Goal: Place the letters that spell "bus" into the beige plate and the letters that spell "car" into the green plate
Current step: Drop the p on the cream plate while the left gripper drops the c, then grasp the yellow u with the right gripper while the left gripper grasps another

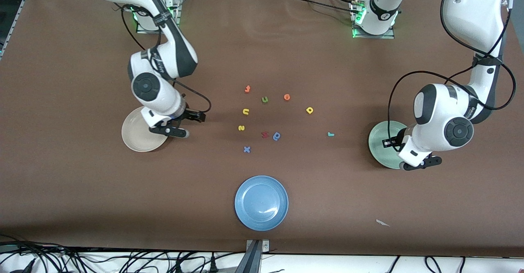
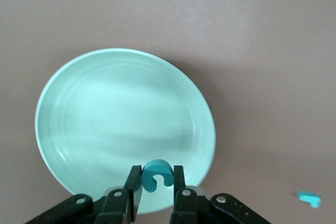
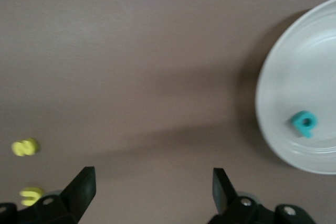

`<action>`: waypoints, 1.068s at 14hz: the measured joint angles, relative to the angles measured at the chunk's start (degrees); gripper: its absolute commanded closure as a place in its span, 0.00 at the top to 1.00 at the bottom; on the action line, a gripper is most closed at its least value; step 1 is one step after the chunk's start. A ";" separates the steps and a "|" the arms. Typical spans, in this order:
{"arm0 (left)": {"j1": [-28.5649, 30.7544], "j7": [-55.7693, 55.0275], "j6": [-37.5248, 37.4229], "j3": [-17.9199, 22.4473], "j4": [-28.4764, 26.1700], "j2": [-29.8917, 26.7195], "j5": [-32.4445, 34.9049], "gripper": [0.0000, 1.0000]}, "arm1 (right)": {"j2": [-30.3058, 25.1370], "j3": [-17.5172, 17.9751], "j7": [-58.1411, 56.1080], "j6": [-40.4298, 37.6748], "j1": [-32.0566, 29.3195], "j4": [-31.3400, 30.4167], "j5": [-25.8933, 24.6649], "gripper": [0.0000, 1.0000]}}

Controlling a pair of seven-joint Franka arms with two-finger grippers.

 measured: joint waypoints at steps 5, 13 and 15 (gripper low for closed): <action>0.35 2.41 10.86 -0.14 -10.75 -4.21 0.60 0.92 | 9.93 0.90 8.89 0.24 6.98 10.90 -0.02 0.65; -0.49 -1.07 6.92 -2.70 -10.60 -6.35 1.88 1.00 | 17.62 1.02 14.81 10.86 11.43 13.78 0.02 0.65; -1.13 -8.19 6.80 -7.65 -11.08 -6.25 1.88 1.00 | 18.33 1.01 14.82 12.11 11.68 13.79 0.01 0.55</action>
